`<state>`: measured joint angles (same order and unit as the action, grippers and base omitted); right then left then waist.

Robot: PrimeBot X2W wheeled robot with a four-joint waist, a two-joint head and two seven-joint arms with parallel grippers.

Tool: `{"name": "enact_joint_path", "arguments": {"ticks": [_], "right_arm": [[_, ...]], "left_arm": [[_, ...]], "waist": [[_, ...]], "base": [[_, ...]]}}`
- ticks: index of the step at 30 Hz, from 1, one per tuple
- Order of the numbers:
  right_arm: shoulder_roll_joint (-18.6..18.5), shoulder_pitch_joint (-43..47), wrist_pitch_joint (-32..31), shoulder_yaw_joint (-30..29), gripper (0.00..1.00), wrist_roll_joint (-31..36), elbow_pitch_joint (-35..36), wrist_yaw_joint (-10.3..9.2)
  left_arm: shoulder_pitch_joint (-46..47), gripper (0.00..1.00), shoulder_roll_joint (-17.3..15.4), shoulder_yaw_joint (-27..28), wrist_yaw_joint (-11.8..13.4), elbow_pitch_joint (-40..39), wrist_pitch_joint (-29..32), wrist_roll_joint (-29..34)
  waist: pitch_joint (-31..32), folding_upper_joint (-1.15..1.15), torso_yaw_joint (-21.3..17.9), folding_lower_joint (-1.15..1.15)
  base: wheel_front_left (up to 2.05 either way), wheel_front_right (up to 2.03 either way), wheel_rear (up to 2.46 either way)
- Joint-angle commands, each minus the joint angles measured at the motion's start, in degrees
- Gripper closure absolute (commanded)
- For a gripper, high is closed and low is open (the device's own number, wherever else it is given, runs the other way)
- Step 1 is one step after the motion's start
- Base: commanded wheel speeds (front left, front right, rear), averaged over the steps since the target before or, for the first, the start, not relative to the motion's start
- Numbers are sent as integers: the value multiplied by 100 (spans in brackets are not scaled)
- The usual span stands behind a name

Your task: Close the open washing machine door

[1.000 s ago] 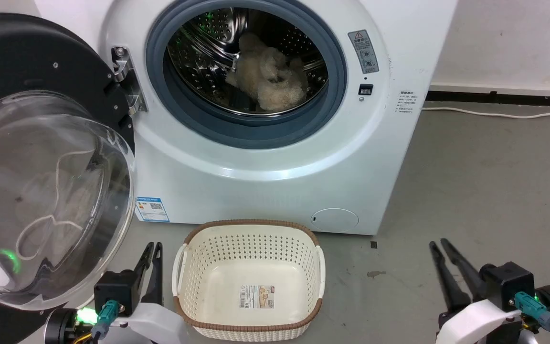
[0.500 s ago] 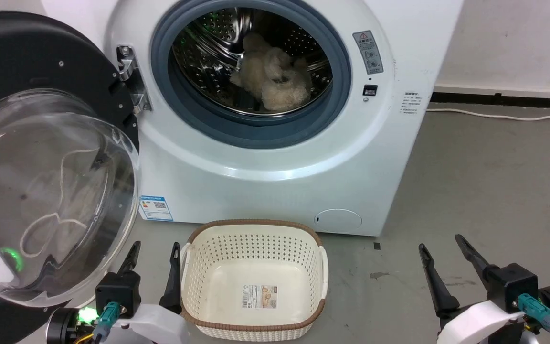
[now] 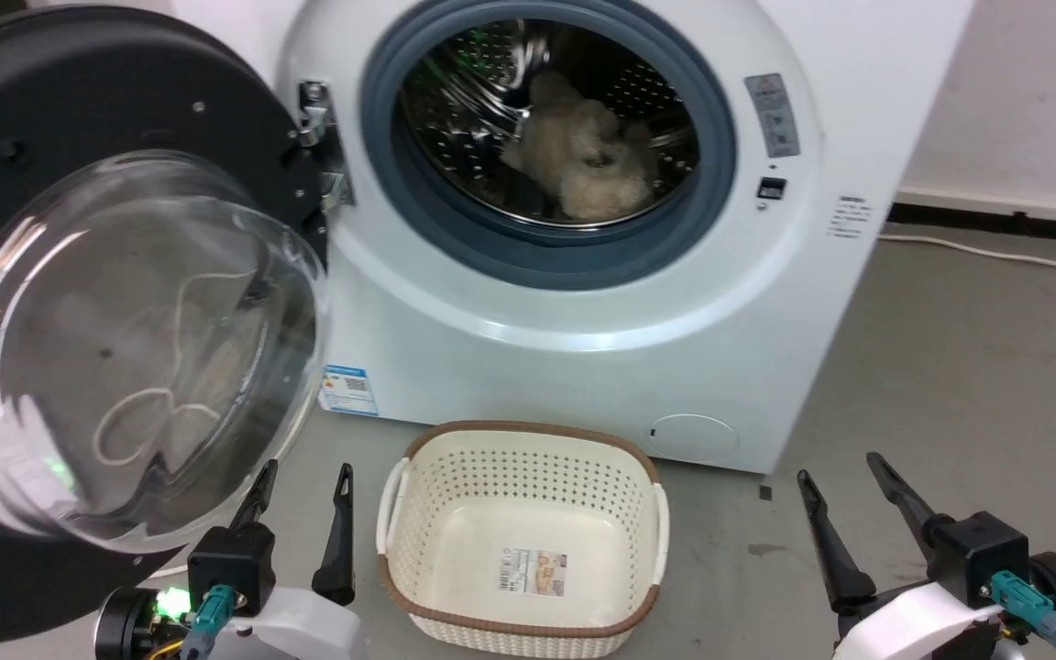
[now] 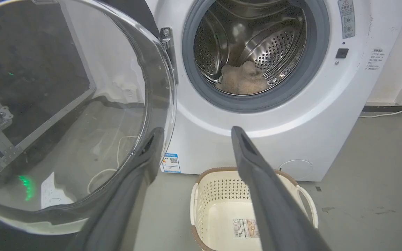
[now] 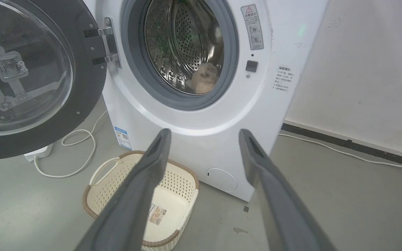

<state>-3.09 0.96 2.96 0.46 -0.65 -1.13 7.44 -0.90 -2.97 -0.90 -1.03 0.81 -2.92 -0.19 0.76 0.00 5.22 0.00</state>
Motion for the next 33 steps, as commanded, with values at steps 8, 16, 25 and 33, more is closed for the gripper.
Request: {"name": "enact_joint_path", "arguments": {"ticks": [8,16,25,33], "right_arm": [[6,18,143,189,0,-122,-129,1],[-18,-80,227,357,0,-126,-252,2],[-45,-121,335,519,0,-160,-364,2],[-51,-94,431,600,0,-182,-431,2]], "left_arm": [[-41,0,-33,26,-7,-17,-148,-58],[-97,0,-26,47,16,-69,-232,-84],[-157,0,-20,86,15,-100,-339,-110],[-186,0,-20,115,-7,-116,-435,-110]], "waist": [[-6,0,310,0],[-28,0,495,0],[-15,0,701,0],[-1,0,882,0]], "base": [[0,0,0],[0,0,0],[0,0,0],[0,0,0]]}}
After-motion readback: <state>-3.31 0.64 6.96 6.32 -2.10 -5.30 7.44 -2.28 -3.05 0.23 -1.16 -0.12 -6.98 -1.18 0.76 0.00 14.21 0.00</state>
